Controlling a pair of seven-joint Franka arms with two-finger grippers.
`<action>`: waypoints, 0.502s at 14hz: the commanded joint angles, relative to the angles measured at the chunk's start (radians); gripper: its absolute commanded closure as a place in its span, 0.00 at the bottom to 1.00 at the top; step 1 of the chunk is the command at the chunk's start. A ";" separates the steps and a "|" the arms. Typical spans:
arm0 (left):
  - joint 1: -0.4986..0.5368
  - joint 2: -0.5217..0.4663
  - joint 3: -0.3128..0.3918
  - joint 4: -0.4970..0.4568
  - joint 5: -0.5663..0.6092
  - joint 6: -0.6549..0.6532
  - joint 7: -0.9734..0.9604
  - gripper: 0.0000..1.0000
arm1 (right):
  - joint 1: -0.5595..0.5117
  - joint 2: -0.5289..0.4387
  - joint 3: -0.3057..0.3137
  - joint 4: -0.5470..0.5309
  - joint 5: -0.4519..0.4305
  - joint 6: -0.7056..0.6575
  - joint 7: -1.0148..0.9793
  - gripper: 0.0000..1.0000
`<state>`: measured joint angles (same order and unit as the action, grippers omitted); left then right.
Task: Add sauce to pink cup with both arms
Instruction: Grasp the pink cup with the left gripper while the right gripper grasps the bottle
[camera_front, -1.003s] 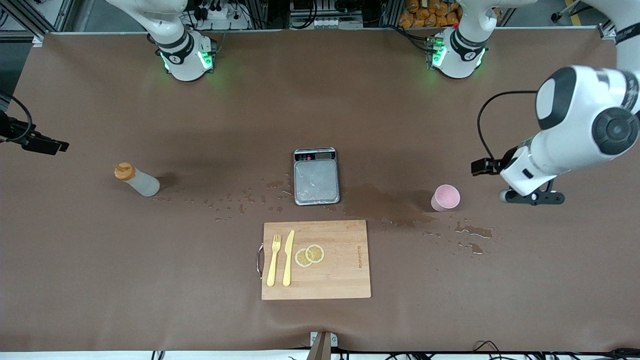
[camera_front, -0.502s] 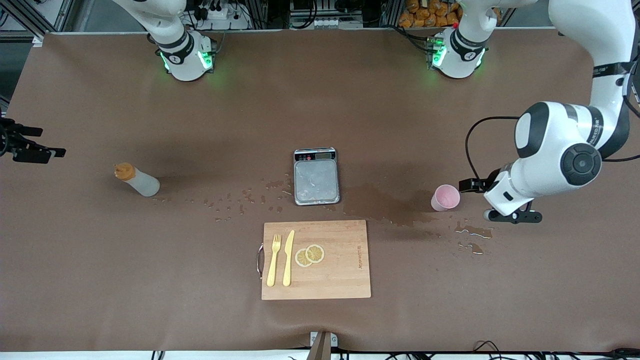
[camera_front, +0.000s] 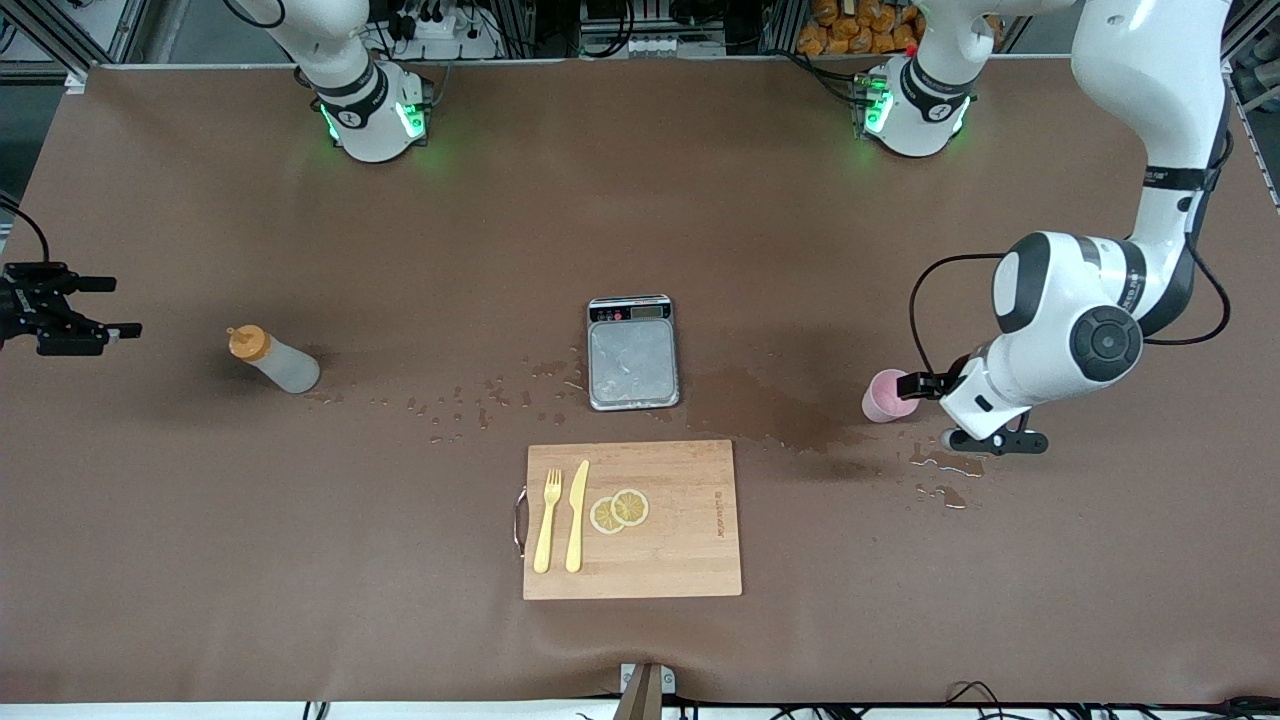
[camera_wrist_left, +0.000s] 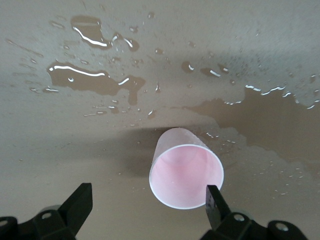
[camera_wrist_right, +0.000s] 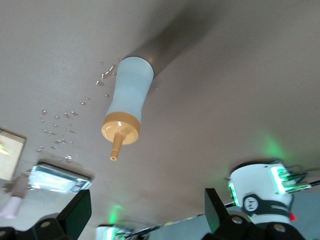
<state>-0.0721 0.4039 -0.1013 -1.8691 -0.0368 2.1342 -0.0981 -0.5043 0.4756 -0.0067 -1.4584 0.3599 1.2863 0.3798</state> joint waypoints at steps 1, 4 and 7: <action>0.000 0.010 -0.003 -0.009 -0.018 0.023 -0.011 0.00 | -0.089 0.084 0.016 0.030 0.136 -0.019 0.039 0.00; -0.002 0.041 -0.003 -0.013 -0.018 0.023 -0.011 0.00 | -0.143 0.161 0.016 0.032 0.240 -0.013 0.053 0.00; -0.002 0.058 -0.003 -0.016 -0.018 0.023 -0.011 0.00 | -0.142 0.204 0.016 0.032 0.240 0.028 0.175 0.00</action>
<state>-0.0729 0.4532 -0.1019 -1.8760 -0.0369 2.1406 -0.0981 -0.6443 0.6499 -0.0085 -1.4572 0.5783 1.2992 0.4569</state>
